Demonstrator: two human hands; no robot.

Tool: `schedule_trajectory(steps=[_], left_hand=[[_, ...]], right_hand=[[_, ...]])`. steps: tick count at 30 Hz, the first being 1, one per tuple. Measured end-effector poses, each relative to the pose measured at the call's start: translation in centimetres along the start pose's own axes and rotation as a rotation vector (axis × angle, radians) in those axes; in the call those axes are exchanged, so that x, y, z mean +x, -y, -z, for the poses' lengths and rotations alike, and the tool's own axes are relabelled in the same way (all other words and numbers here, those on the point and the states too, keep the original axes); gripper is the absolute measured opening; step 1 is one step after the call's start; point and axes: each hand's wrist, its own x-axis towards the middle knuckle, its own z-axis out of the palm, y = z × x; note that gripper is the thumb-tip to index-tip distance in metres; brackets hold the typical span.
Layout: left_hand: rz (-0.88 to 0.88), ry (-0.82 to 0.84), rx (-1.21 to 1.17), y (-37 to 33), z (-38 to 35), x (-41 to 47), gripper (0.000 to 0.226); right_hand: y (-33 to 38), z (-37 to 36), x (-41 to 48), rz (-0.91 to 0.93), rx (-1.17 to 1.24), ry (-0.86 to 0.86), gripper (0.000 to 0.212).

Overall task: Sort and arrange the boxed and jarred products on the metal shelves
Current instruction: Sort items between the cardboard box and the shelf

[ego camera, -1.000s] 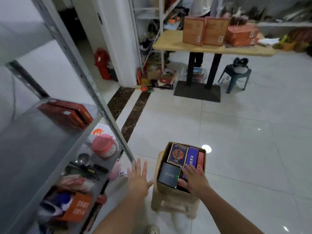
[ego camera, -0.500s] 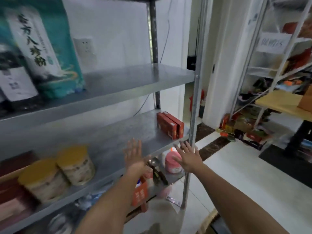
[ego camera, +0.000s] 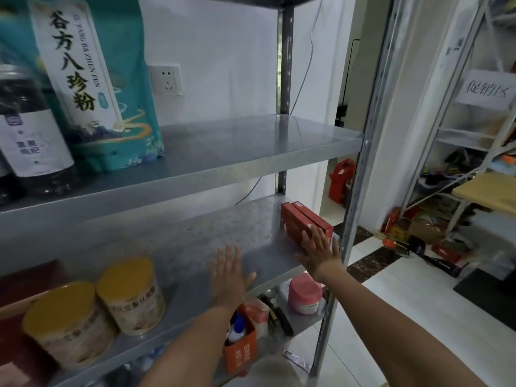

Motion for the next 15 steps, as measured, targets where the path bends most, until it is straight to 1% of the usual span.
schedule_trajectory(steps=[2,4,6,11,13,15], left_hand=[[-0.011,0.014,0.022,0.5,-0.4,0.4,0.077],[-0.009,0.025,0.021,0.9,-0.9,0.9,0.077],[-0.001,0.048,0.022,1.0,-1.0,1.3,0.078],[0.035,0.106,-0.001,1.0,-0.8,2.3,0.078],[0.045,0.107,0.017,0.9,-0.6,2.4,0.078],[0.050,0.106,0.031,0.8,-0.7,2.5,0.078]], right_hand=[[-0.1,-0.6,1.3,-0.029,-0.034,0.069,0.082],[-0.1,-0.7,2.4,-0.058,-0.095,0.117,0.071],[0.0,-0.6,3.1,-0.080,-0.116,0.154,0.069],[0.7,-0.5,3.9,-0.091,-0.229,0.155,0.069],[1.0,-0.6,4.0,-0.096,-0.218,0.137,0.071],[1.2,-0.6,3.9,-0.110,-0.156,0.105,0.071]])
